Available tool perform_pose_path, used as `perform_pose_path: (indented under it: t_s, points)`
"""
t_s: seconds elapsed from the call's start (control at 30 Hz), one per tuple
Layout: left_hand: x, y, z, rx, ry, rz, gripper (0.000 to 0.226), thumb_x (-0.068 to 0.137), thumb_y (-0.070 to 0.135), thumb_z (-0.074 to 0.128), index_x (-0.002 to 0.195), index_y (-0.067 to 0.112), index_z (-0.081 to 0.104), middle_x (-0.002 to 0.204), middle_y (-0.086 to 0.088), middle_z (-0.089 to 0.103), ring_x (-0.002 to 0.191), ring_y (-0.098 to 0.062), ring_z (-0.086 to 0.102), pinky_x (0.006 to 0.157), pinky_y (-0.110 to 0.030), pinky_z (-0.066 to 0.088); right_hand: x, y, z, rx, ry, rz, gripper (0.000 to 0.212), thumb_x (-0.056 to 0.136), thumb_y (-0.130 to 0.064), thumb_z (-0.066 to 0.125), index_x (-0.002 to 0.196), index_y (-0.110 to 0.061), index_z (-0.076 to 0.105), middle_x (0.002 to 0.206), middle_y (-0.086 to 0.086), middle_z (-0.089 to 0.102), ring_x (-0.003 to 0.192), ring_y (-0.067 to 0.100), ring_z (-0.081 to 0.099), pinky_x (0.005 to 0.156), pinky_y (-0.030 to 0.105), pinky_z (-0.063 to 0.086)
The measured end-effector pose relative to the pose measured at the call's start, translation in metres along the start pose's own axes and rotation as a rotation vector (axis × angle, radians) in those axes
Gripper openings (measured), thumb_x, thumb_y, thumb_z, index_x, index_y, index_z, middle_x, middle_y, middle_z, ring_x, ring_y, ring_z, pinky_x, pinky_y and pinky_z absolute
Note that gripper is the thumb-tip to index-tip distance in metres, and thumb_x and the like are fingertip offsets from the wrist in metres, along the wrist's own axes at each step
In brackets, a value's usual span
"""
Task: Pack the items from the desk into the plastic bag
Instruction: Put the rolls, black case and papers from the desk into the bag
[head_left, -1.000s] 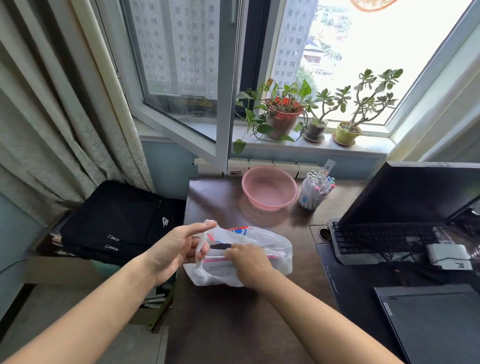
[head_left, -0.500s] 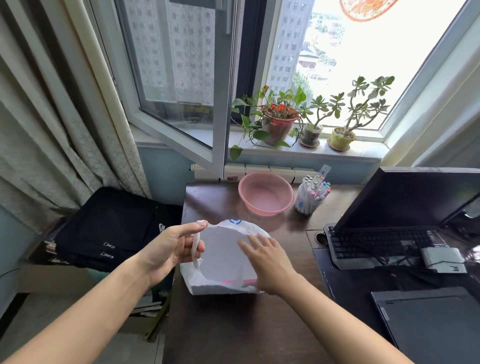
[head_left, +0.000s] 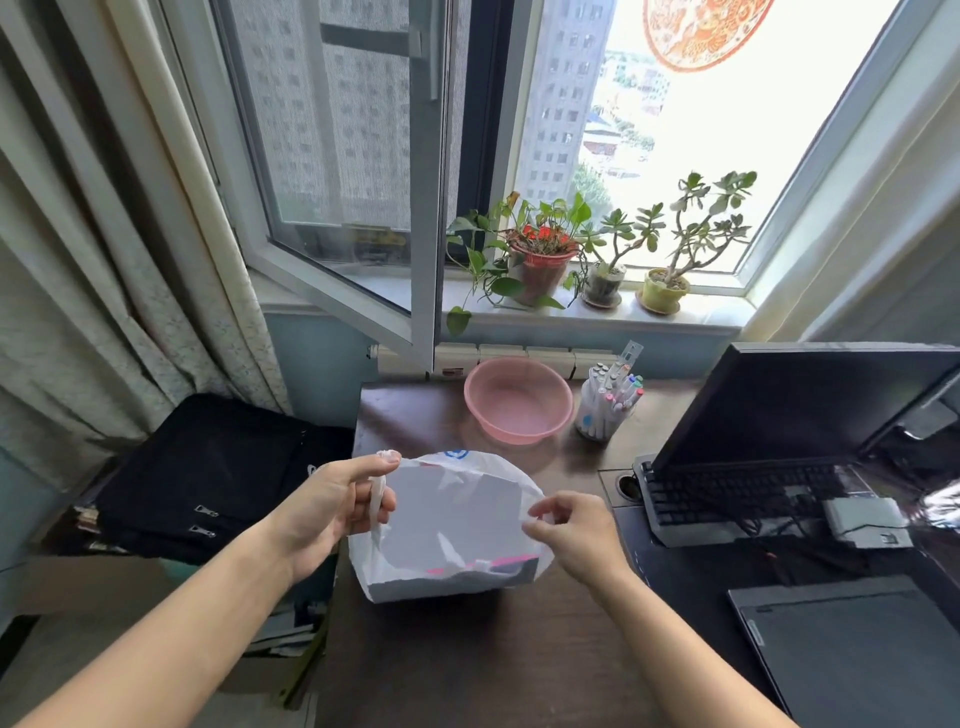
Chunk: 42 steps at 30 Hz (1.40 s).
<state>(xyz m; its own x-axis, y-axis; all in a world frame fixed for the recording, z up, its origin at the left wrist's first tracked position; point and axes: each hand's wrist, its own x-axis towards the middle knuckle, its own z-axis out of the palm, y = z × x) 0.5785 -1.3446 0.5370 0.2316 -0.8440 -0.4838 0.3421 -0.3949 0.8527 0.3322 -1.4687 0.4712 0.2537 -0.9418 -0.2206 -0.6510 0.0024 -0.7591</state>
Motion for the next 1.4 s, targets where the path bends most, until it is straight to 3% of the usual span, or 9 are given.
perform_pose_path:
  t_s: [0.1,0.2,0.33,0.57,0.8,1.0,1.17,1.27,1.4]
  points:
    - [-0.004,0.004,0.000,0.002,0.025,0.024,0.065,0.059,0.046,0.074,0.113,0.012,0.066,0.067,-0.005,0.061,0.062,-0.017,0.054,0.080,-0.036,0.042,-0.004,-0.010,-0.008,0.298,0.011,0.089,0.026,0.069,-0.005,0.081,0.088,-0.016,0.070,0.073,0.000,0.066,0.065,0.015,0.060,0.063,0.026,0.049]
    - [-0.007,0.009,0.001,0.025,0.036,0.053,0.058,0.062,0.043,0.073,0.110,0.011,0.068,0.064,-0.006,0.059,0.060,-0.017,0.053,0.078,-0.036,0.042,-0.004,-0.030,-0.023,0.481,-0.027,0.156,0.027,0.075,0.000,0.076,0.099,-0.008,0.066,0.080,0.006,0.069,0.057,0.009,0.060,0.051,0.019,0.046]
    - [-0.010,0.011,0.005,0.070,0.074,0.098,0.047,0.071,0.039,0.068,0.108,0.009,0.070,0.063,-0.005,0.059,0.061,-0.017,0.052,0.079,-0.038,0.042,0.000,-0.053,-0.048,0.346,-0.148,0.140,0.009,0.080,-0.004,0.072,0.074,0.001,0.069,0.058,0.007,0.056,0.042,0.008,0.039,0.040,0.015,0.027]
    - [-0.020,0.021,0.012,0.143,0.128,0.222,0.023,0.090,0.017,0.057,0.107,0.008,0.071,0.068,-0.009,0.067,0.068,-0.021,0.061,0.079,-0.037,0.047,-0.013,-0.069,-0.066,0.337,-0.110,0.018,0.022,0.088,-0.014,0.068,0.084,0.007,0.074,0.072,0.010,0.068,0.065,0.015,0.056,0.058,0.021,0.039]
    - [-0.018,0.013,0.017,0.225,0.148,0.168,0.019,0.092,0.004,0.053,0.100,0.004,0.070,0.076,-0.012,0.075,0.074,-0.023,0.068,0.083,-0.039,0.052,-0.023,-0.058,-0.068,0.352,-0.063,-0.004,0.025,0.090,-0.015,0.067,0.076,0.006,0.074,0.067,0.006,0.067,0.051,0.005,0.056,0.045,0.010,0.038]
    - [-0.015,0.000,0.021,0.292,0.175,0.139,0.020,0.092,0.001,0.052,0.093,-0.002,0.072,0.081,-0.010,0.075,0.069,-0.022,0.069,0.068,-0.030,0.052,-0.028,-0.042,-0.068,0.350,-0.027,0.016,0.028,0.089,-0.015,0.067,0.068,0.003,0.072,0.062,0.005,0.065,0.048,0.007,0.053,0.042,0.008,0.036]
    - [-0.010,0.004,0.035,0.322,0.164,0.166,0.019,0.093,0.002,0.052,0.094,0.001,0.070,0.075,-0.014,0.074,0.064,-0.019,0.068,0.057,-0.022,0.051,-0.024,-0.037,-0.077,0.338,0.007,0.061,0.024,0.089,-0.019,0.067,0.075,-0.002,0.075,0.068,0.002,0.070,0.057,0.010,0.059,0.053,0.021,0.039]
    - [-0.009,-0.003,0.038,0.358,0.126,0.072,0.017,0.091,0.002,0.053,0.094,0.001,0.070,0.077,-0.017,0.075,0.065,-0.021,0.070,0.063,-0.027,0.053,-0.026,-0.030,-0.073,0.245,-0.040,0.085,0.024,0.086,-0.019,0.070,0.076,0.002,0.076,0.071,0.013,0.072,0.054,0.008,0.059,0.050,0.015,0.042]
    - [-0.007,-0.011,0.033,0.358,0.172,0.039,0.016,0.088,0.001,0.056,0.091,-0.004,0.071,0.072,-0.016,0.072,0.061,-0.021,0.067,0.058,-0.024,0.051,-0.027,-0.020,-0.075,0.104,-0.068,0.096,0.029,0.072,-0.031,0.076,0.068,-0.003,0.076,0.076,0.018,0.074,0.064,0.017,0.064,0.062,0.029,0.045]
